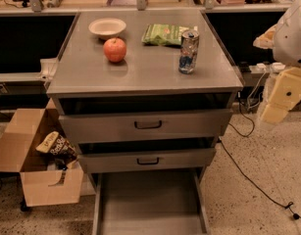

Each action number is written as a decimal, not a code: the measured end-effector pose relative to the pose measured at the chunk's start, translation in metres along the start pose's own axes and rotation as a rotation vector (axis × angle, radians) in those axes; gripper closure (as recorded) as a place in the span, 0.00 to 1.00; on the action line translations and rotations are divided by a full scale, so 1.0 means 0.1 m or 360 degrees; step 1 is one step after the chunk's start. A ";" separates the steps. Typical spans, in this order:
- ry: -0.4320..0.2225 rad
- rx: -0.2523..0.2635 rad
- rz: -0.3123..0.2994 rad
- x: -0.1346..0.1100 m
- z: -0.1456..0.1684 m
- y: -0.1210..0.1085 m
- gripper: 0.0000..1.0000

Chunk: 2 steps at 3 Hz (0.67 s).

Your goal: Place redbull can into bottom drawer

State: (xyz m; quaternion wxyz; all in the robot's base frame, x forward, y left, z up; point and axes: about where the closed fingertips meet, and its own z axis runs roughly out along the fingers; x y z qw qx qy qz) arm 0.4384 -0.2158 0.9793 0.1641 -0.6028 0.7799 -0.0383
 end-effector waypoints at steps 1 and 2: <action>-0.0004 0.0004 0.0001 0.00 0.00 -0.01 0.00; -0.0049 0.0024 -0.0002 -0.07 0.08 -0.17 0.00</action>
Offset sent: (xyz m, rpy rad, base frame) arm 0.0541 0.0077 -0.0107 0.0649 -0.0393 0.0170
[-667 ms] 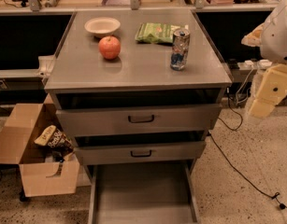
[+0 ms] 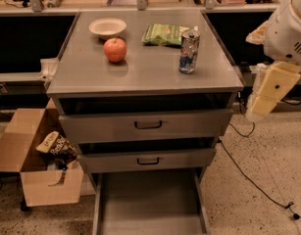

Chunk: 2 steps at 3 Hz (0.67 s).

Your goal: Place redbull can into bottom drawer

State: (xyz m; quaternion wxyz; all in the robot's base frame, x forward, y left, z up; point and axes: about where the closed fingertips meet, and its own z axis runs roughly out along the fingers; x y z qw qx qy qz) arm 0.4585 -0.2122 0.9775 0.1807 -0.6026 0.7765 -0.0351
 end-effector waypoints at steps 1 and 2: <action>-0.0076 0.0067 0.0044 -0.05 0.23 -0.24 0.00; -0.0084 0.0068 0.0050 -0.05 0.23 -0.25 0.00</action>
Offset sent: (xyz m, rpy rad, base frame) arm 0.0236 0.0008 -0.0128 0.0353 -0.0304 -0.0190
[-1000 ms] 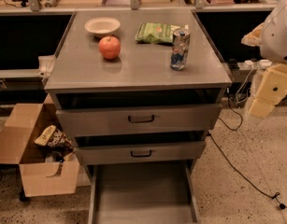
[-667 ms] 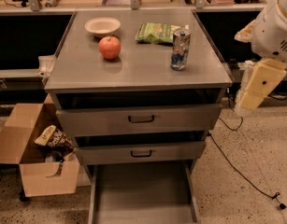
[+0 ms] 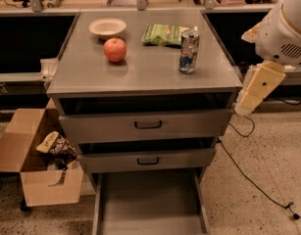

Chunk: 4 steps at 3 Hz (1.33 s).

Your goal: Place redbull can into bottom drawer

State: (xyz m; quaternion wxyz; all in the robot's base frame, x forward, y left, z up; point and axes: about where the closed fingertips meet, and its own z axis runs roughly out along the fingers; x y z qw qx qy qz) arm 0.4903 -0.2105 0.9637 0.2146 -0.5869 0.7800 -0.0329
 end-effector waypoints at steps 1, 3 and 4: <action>-0.0071 0.0007 0.0055 -0.02 0.06 -0.08 0.00; -0.0378 -0.0046 0.0202 -0.39 0.63 -0.64 0.00; -0.0514 -0.0029 0.0301 -0.51 0.86 -0.93 0.00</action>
Offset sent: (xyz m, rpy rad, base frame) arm 0.1055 0.0353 -0.0332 0.2879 -0.0046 -0.0375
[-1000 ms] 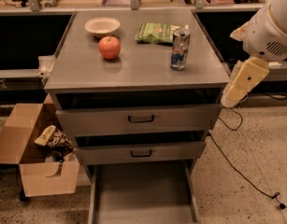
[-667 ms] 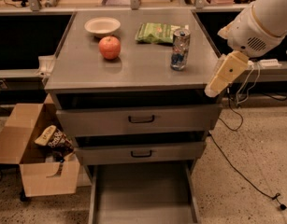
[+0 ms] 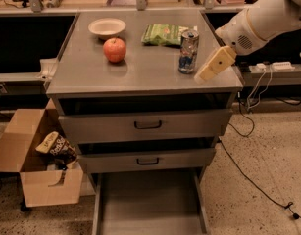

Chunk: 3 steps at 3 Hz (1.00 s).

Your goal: Place redbull can into bottom drawer

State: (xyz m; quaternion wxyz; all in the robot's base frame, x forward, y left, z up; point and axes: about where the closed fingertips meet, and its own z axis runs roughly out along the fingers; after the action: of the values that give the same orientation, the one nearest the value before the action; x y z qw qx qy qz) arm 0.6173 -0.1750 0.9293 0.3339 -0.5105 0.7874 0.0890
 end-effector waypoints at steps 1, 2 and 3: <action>-0.0141 0.0007 0.0066 -0.12 0.19 -0.25 0.00; -0.0145 0.0007 0.0067 -0.13 0.21 -0.26 0.00; -0.0197 0.0020 0.0095 -0.16 0.29 -0.34 0.00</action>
Offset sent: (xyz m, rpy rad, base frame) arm 0.0263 0.0050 -0.0016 0.0753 -0.0201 -0.0148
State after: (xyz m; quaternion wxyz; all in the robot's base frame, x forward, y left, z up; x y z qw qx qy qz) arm 0.6631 -0.1649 0.9240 0.3824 -0.4781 0.7807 0.1253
